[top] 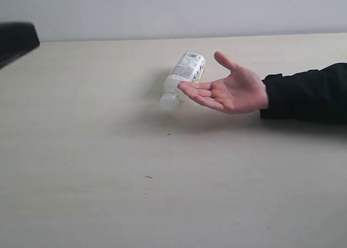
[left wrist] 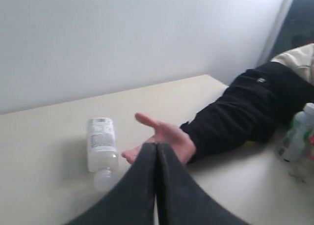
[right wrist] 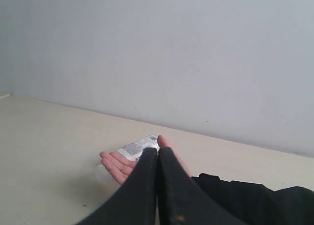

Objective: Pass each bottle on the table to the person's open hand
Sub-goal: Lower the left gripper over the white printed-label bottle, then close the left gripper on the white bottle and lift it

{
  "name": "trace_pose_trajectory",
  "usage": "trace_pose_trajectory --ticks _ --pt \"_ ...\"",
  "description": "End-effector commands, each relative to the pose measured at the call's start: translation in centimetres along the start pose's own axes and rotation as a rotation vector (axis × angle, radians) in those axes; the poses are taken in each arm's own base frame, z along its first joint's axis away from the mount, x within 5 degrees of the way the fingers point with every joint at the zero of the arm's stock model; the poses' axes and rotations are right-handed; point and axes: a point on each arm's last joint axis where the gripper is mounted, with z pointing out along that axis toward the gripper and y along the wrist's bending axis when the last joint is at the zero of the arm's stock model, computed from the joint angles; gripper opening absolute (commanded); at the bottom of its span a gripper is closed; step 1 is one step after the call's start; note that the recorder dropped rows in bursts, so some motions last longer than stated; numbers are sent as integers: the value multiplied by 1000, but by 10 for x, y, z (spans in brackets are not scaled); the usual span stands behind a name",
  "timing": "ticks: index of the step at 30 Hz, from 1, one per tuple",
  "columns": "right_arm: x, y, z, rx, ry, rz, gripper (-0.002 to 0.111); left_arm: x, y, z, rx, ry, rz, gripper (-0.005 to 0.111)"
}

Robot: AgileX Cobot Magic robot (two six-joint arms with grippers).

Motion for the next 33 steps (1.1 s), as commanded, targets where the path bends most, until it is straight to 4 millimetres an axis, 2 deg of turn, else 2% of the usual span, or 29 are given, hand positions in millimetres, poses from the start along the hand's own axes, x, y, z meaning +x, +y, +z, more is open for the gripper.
trace_pose_trajectory --ticks 1,7,12,15,18,20,23,33 --pt "0 0 0 -5 -12 2 0 -31 1 44 -143 162 57 0" --pt "0 0 0 -5 -12 2 0 -41 3 124 -279 391 101 0" --pt "0 0 0 -5 -12 2 0 -30 9 191 -368 588 122 2" --pt "0 0 0 -5 -12 2 0 -15 9 227 -364 699 158 15" --pt "0 0 0 -5 -12 2 0 0 11 259 -370 740 165 36" --pt "0 0 0 -5 -12 2 0 9 12 277 -370 753 162 49" --pt "0 0 0 -5 -12 2 0 20 13 299 -365 767 172 61" --pt "0 0 0 -5 -12 2 0 42 26 349 -372 774 133 67"
